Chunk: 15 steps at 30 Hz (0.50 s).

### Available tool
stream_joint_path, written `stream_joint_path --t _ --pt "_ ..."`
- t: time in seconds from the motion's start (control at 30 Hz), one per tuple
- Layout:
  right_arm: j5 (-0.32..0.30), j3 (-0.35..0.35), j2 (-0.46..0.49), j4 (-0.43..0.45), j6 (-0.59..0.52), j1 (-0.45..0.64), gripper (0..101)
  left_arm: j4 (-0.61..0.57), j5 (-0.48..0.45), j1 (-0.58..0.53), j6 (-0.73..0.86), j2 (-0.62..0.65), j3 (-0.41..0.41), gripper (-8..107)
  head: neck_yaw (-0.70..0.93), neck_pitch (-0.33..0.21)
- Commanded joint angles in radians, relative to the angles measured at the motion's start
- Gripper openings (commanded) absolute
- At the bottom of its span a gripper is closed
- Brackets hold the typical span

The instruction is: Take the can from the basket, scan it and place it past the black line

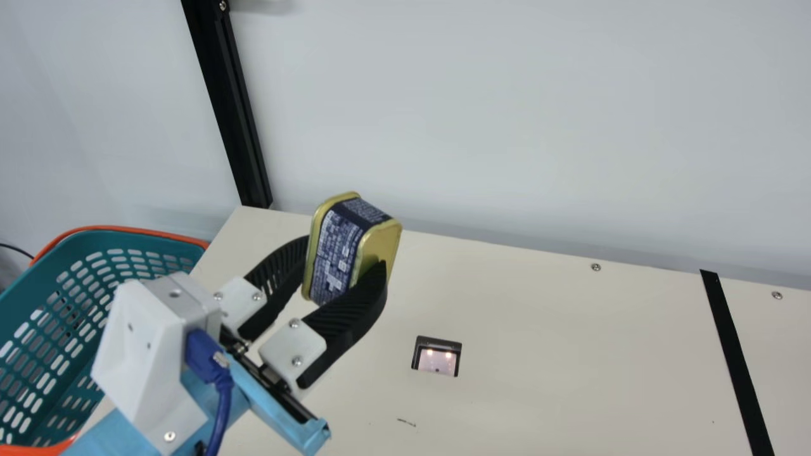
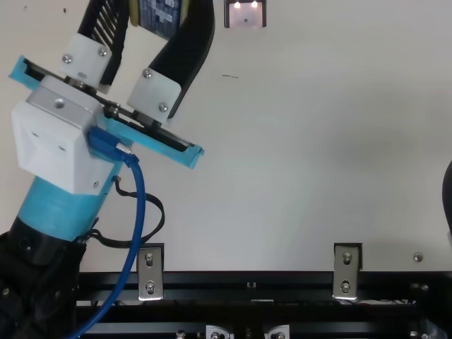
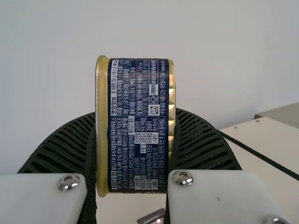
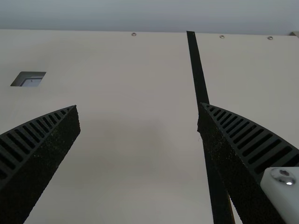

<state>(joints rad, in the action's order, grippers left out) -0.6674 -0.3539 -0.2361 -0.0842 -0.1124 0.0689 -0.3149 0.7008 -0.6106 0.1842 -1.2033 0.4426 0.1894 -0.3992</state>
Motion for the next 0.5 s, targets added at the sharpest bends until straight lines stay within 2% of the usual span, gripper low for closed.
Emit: stream_joint_path --t 0.0,0.47 --pt "0.000 0.000 0.000 0.000 0.000 0.000 101 0.007 0.012 0.001 -0.013 -0.010 -0.007 10 -0.002 -0.037" --pt "0.000 0.000 0.000 0.000 0.000 0.000 101 0.082 0.079 0.020 -0.105 -0.122 -0.025 10 -0.002 -0.037"
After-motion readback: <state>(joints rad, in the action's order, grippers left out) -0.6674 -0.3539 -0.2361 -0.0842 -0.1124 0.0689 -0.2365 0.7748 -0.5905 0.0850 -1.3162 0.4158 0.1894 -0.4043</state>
